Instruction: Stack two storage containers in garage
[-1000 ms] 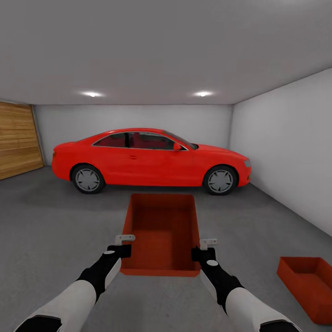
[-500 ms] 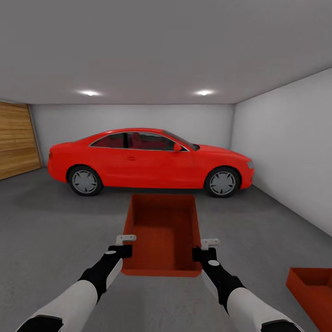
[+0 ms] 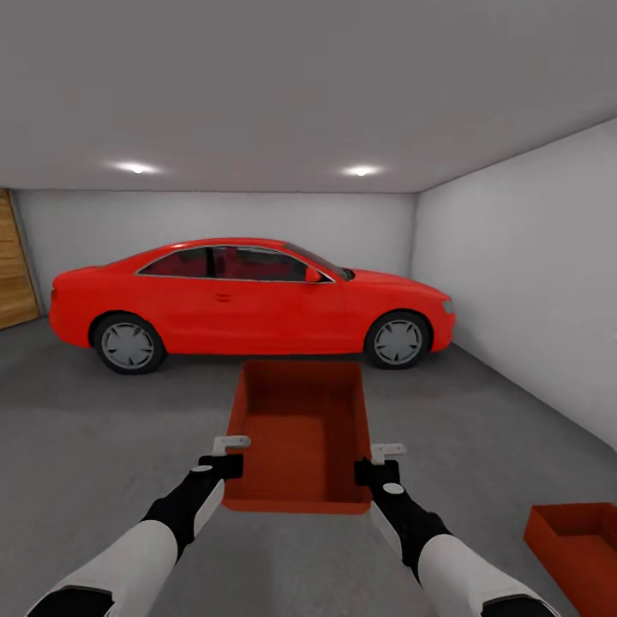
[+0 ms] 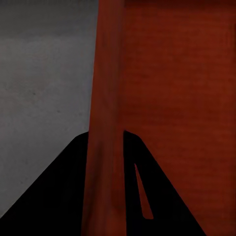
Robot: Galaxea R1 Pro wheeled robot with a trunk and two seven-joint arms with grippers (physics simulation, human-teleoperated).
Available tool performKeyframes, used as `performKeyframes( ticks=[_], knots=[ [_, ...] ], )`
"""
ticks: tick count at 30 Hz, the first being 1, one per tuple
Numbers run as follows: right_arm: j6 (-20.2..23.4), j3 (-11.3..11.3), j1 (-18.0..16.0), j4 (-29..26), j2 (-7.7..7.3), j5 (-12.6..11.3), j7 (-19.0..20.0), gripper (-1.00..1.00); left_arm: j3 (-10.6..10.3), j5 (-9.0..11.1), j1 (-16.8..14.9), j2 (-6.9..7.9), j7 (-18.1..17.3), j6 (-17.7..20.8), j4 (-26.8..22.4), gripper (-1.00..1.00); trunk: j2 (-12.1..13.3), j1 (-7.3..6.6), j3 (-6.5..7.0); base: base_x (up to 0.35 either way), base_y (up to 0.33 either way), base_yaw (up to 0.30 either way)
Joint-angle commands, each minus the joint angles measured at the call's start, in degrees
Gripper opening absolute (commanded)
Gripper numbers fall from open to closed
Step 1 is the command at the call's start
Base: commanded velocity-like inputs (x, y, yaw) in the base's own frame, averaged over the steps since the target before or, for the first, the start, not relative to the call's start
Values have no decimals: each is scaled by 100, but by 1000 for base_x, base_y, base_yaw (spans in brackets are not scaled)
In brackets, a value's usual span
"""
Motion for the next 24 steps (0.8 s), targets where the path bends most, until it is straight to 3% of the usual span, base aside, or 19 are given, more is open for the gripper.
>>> performKeyframes(
  ticks=[1, 24],
  knots=[
    [-15, -94, -4, 23, -81, -24, -83, -100, 221, -82, -5, 63, 221, 10, -38, -100, -5, 3, -7, 155, 0, -286],
    [-14, -103, -7, 36, -88, -33, -83, -100, 211, -82, -5, 63, 221, 10, -48, -100, -5, 3, -7, 6, 0, -287]
  ],
)
